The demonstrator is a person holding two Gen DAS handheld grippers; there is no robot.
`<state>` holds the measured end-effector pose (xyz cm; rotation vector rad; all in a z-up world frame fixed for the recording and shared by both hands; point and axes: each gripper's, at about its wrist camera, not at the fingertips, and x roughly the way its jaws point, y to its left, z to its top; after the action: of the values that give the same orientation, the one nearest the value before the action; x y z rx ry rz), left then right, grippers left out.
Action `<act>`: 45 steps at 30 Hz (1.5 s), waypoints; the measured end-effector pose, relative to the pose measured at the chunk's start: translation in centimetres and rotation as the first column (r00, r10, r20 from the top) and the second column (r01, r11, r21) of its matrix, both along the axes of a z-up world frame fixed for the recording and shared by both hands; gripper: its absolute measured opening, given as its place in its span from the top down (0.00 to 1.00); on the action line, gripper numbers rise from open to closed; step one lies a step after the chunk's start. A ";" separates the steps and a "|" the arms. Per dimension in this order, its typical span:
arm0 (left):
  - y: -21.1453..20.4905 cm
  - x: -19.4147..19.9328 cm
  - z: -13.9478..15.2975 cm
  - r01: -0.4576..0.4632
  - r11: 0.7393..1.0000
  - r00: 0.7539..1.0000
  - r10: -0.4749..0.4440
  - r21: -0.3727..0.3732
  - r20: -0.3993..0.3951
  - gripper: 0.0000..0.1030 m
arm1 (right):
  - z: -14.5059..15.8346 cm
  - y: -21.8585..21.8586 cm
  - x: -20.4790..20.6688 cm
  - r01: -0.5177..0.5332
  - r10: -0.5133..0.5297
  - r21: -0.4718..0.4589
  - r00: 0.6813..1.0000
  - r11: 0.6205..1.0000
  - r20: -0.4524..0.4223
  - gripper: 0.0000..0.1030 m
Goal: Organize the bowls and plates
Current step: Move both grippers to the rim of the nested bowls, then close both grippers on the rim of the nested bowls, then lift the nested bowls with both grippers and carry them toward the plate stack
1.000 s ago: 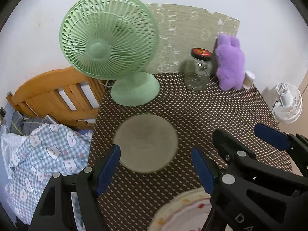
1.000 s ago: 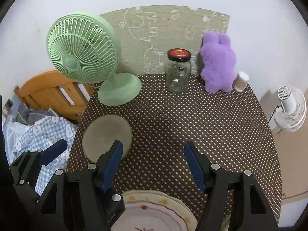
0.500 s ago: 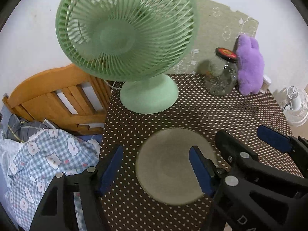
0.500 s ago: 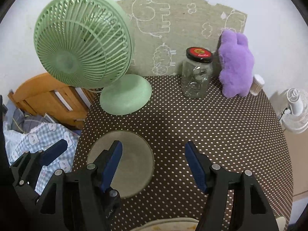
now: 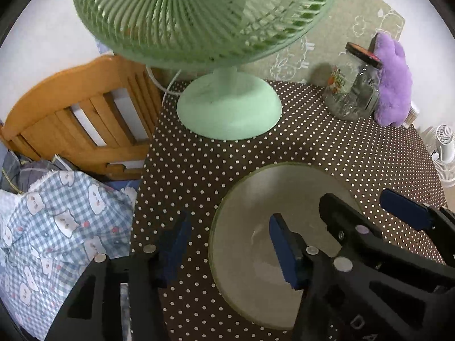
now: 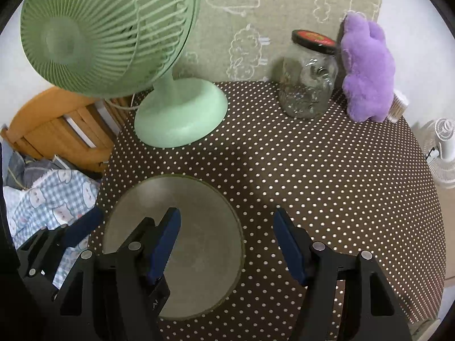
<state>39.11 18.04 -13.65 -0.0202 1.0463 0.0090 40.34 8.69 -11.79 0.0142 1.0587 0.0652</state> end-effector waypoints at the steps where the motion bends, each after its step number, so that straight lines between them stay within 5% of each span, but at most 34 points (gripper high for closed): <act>1: 0.1 0.1 -0.3 -0.008 1.000 1.000 0.008 0.013 -0.005 0.48 | -0.3 0.1 0.1 0.001 -0.001 0.000 1.000 1.000 -0.005 0.36; 14: 0.2 0.7 -2.6 0.008 1.000 0.998 -0.008 -0.009 -0.059 0.76 | -2.9 0.0 1.1 0.004 -0.006 -0.028 0.998 1.000 -0.067 0.76; 45: -5.3 -5.1 3.6 0.007 1.000 1.000 -0.007 0.013 -0.005 0.77 | 3.2 -4.8 -4.5 -0.038 0.037 -0.040 0.999 0.998 -0.010 0.76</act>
<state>33.99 12.71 -10.02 -0.0042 1.0510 0.0096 35.89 3.92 -8.54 -0.0416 1.0691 0.0780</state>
